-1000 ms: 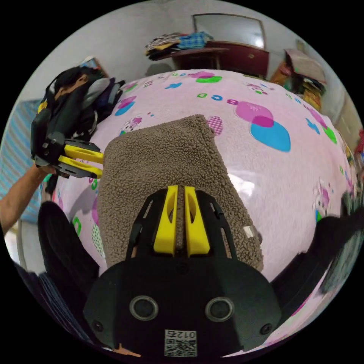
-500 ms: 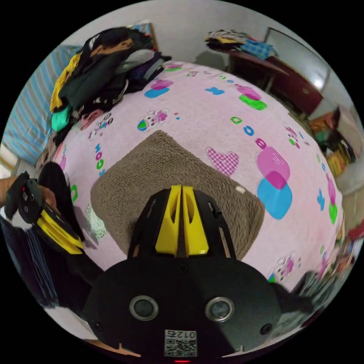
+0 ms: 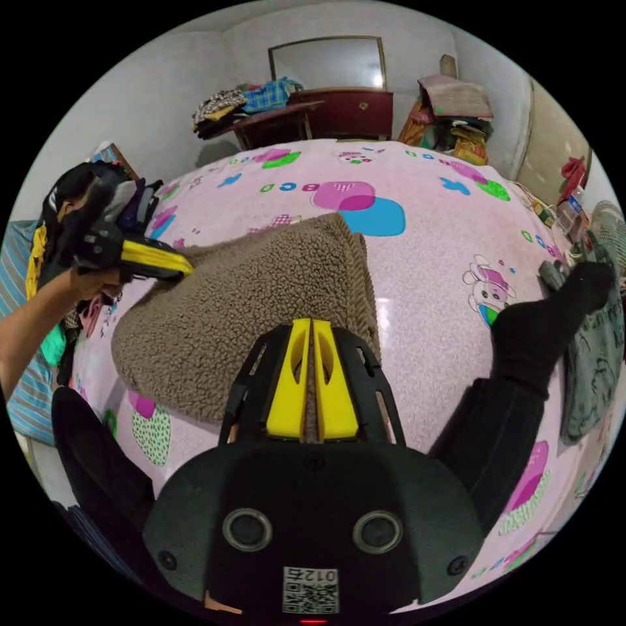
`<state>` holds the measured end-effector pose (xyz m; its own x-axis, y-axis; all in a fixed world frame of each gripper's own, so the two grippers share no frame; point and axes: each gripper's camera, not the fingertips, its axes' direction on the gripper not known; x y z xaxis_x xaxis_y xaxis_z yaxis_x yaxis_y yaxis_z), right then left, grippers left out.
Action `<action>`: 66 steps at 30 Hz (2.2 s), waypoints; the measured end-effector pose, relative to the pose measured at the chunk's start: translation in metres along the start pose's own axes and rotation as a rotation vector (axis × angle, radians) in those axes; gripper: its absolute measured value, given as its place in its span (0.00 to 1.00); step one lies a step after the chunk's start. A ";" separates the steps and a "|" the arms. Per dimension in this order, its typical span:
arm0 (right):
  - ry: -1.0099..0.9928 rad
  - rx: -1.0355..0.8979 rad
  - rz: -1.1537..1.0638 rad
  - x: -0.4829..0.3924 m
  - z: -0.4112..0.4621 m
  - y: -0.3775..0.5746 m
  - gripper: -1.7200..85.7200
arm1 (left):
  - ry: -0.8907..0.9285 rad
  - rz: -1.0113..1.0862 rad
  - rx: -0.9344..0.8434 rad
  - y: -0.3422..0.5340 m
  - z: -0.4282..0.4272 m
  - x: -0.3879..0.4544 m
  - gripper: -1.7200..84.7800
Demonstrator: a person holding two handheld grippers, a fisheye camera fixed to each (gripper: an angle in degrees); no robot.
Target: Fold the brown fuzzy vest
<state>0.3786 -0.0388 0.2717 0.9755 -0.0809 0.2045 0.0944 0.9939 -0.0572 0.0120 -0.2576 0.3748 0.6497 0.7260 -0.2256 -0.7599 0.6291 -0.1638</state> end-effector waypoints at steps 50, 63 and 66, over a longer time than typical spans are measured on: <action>0.331 0.031 -0.150 -0.186 -0.085 0.252 0.04 | -0.002 -0.107 -0.068 -0.073 0.011 0.162 0.03; 0.238 0.071 -0.123 -0.192 -0.096 0.277 0.12 | -0.039 -0.088 -0.055 -0.083 0.007 0.196 0.04; 0.275 0.098 -0.148 -0.199 -0.093 0.272 0.14 | -0.044 -0.086 -0.059 -0.082 0.006 0.200 0.03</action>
<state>0.2290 0.2406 0.1245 0.9711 -0.2287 -0.0688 0.2323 0.9713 0.0502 0.2048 -0.1624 0.3491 0.7116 0.6827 -0.1660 -0.7008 0.6729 -0.2370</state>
